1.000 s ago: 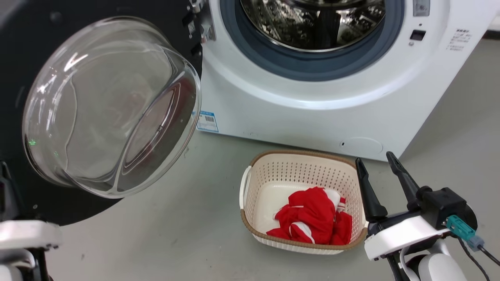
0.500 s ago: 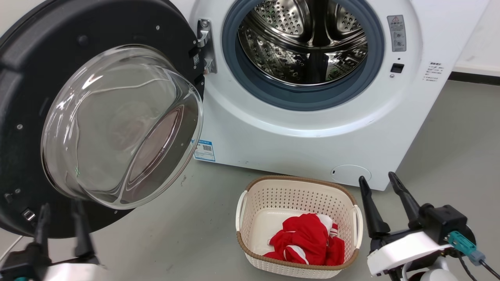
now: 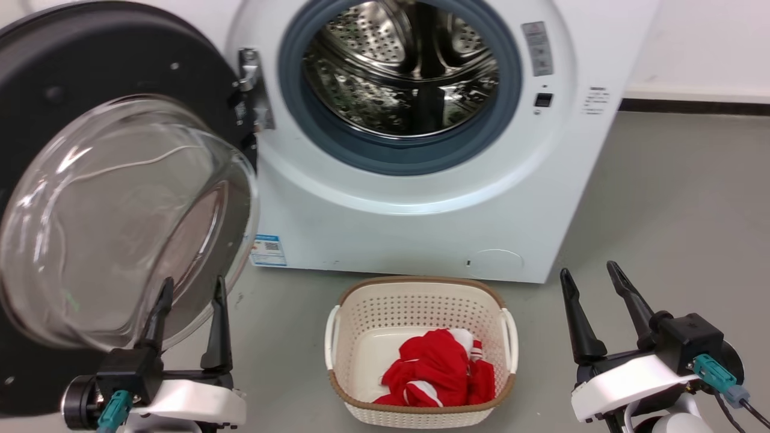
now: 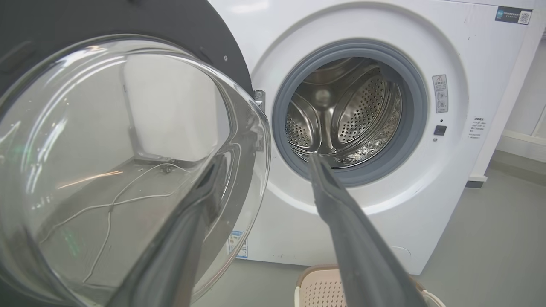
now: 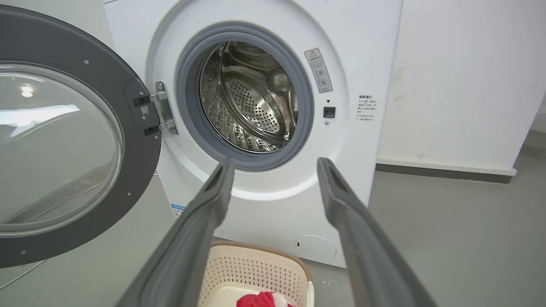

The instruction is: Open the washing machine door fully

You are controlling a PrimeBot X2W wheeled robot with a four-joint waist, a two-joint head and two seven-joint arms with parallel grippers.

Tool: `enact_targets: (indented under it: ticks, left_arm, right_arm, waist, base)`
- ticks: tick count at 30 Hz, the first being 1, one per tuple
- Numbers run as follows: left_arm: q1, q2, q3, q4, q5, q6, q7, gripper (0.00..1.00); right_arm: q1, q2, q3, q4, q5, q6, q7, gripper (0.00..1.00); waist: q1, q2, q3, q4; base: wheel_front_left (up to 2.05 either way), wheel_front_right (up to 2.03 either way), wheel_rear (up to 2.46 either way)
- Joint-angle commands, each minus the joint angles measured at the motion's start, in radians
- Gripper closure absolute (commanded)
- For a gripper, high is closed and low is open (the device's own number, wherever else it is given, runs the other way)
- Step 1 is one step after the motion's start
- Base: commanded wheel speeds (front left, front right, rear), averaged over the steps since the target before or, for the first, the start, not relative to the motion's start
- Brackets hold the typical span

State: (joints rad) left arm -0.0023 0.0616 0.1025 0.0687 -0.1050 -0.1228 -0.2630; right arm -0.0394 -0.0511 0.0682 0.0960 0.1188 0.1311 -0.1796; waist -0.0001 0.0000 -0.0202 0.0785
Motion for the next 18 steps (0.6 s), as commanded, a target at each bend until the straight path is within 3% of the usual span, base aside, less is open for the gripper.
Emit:
enact_targets:
  ticks: [1,7,18]
  left_arm:
    - [-0.014,0.0,-0.009,0.008,0.001,-0.002,-0.003,0.0]
    - [-0.024,-0.003,-0.016,0.02,-0.013,0.003,-0.003,0.0]
    - [-0.022,-0.008,-0.024,0.035,-0.026,0.006,-0.003,0.0]
  right_arm:
    - [0.008,0.002,-0.005,-0.005,-0.008,-0.001,0.001,0.0]
    - [0.024,0.002,-0.009,-0.008,-0.005,-0.001,0.008,0.0]
    - [0.028,0.002,-0.01,-0.003,0.003,-0.001,0.016,0.0]
  waist:
    - [0.0001,0.0,-0.002,-0.04]
    - [0.0001,0.0,-0.001,-0.101]
    - [0.0001,0.0,0.006,-0.117]
  base:
    - [0.0,0.0,0.0]
    - [0.0,0.0,0.0]
    - [0.0,0.0,0.0]
